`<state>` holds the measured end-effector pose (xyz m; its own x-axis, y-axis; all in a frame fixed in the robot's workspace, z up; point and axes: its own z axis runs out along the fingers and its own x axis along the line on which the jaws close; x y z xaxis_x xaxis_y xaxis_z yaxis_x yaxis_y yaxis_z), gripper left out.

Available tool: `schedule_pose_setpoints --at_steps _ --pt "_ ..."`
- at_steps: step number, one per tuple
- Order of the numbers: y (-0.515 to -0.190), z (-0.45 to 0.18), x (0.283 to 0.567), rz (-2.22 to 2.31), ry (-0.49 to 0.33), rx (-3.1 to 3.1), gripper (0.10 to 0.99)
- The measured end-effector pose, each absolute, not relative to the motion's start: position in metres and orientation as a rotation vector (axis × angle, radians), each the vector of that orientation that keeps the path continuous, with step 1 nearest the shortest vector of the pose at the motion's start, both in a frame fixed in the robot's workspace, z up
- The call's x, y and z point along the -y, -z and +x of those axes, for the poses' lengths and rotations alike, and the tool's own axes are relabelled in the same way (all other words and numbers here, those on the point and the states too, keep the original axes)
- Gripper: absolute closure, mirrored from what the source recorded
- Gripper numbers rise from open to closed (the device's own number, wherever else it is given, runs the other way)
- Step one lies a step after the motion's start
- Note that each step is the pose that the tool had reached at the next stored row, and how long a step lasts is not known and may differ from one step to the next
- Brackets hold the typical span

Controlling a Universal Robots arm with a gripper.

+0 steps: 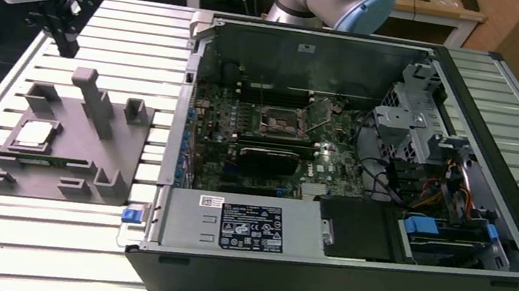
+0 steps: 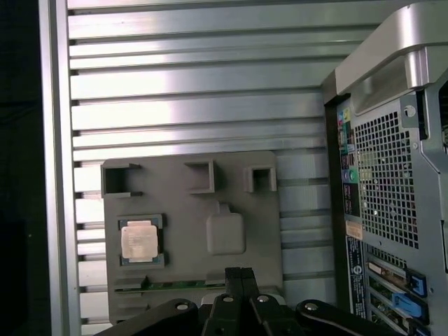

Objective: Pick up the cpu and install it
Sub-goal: 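Reach for the cpu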

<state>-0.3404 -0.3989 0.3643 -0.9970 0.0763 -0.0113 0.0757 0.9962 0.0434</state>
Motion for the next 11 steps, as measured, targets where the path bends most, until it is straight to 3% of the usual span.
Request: schedule_pose_setpoints --at_steps 11 --pt "-0.3634 -0.3447 0.3989 0.119 -0.067 -3.126 0.98"
